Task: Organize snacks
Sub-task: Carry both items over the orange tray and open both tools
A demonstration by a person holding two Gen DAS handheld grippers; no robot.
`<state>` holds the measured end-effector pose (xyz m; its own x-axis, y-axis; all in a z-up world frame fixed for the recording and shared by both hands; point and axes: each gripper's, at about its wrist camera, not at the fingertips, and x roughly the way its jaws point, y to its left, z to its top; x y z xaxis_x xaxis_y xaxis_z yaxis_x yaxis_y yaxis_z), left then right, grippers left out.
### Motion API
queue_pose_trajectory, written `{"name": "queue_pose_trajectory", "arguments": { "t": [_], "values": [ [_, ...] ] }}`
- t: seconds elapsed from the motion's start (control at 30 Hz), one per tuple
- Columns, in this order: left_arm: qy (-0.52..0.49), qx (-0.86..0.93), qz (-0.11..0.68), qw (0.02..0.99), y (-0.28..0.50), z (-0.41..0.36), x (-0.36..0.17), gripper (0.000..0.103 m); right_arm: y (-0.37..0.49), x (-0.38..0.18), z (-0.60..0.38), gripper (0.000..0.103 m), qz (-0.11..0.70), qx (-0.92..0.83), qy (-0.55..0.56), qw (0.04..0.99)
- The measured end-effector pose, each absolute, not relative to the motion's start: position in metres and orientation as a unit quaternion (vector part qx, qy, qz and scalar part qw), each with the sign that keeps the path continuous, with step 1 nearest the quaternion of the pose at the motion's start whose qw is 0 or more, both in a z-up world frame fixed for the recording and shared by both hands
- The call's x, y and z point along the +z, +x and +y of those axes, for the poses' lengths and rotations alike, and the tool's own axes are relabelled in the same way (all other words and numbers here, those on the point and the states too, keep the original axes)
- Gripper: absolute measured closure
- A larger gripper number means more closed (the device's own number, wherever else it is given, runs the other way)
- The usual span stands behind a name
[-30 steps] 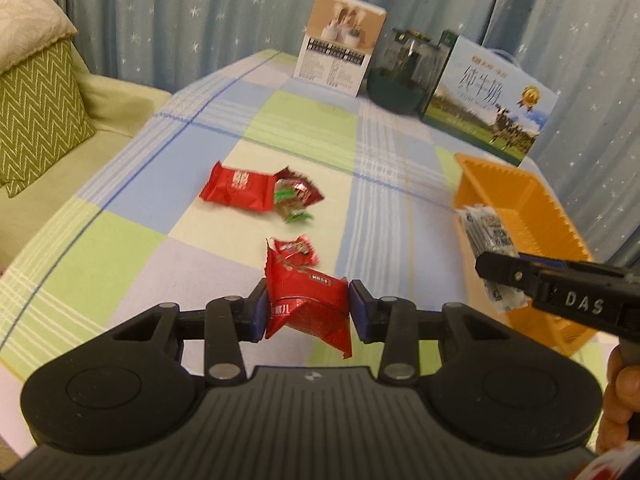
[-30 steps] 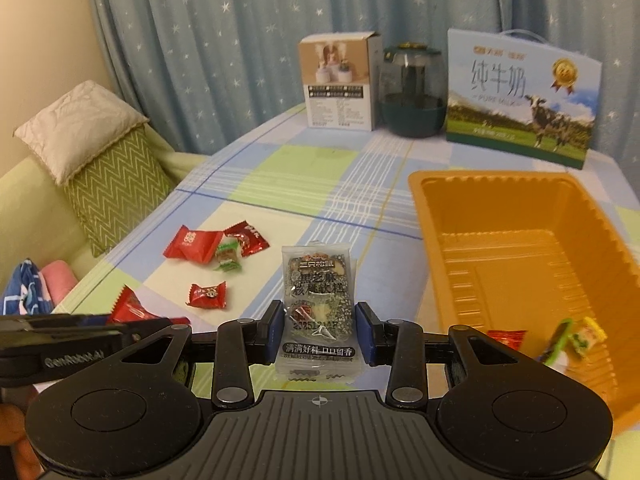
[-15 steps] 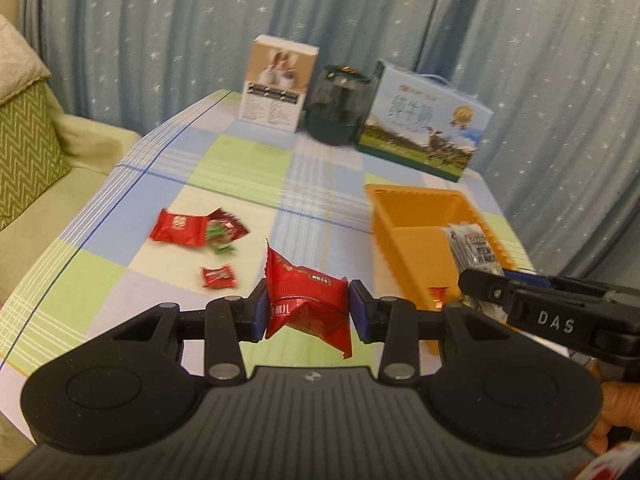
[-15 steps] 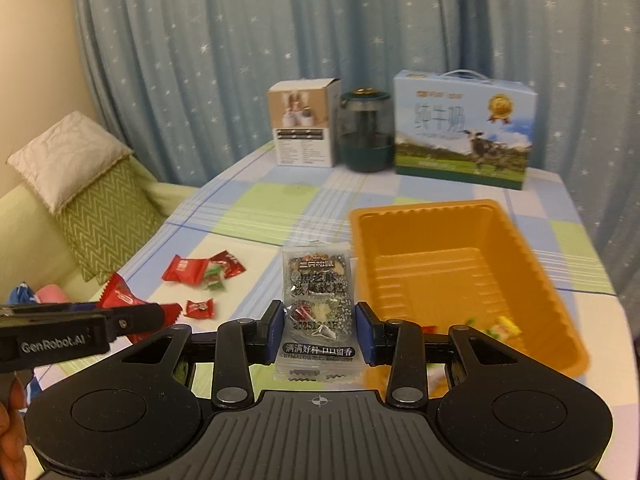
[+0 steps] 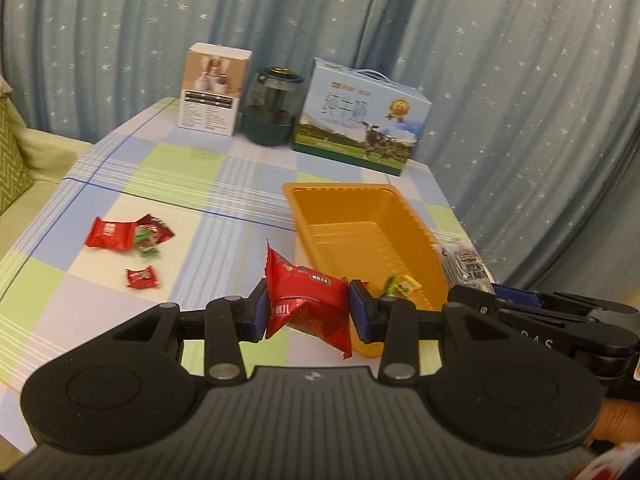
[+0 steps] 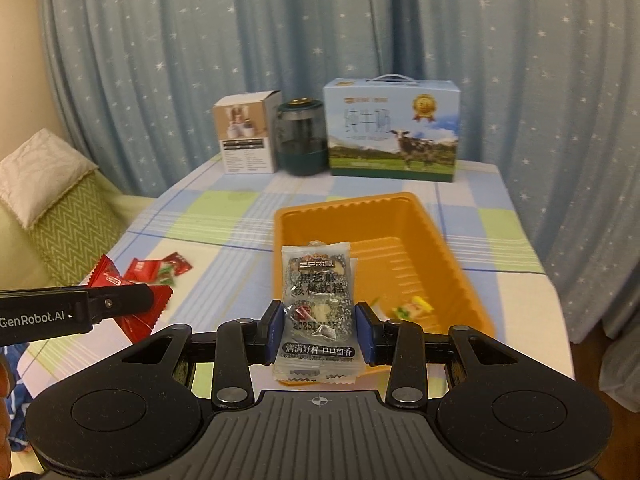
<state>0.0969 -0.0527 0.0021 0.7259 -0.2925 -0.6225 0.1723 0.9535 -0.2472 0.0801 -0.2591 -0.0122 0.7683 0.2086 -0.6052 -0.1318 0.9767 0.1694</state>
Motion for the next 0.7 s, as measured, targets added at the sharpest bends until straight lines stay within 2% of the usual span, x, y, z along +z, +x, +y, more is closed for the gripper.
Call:
{"name": "queue_pose_trajectory", "arguments": {
  "t": [0.7],
  "values": [
    [-0.074, -0.167, 0.361, 0.914, 0.123, -0.112, -0.011, 0.066, 0.093, -0.022, -0.309, 0.064, 0.332, 0.057, 0.069, 0.939]
  ]
}}
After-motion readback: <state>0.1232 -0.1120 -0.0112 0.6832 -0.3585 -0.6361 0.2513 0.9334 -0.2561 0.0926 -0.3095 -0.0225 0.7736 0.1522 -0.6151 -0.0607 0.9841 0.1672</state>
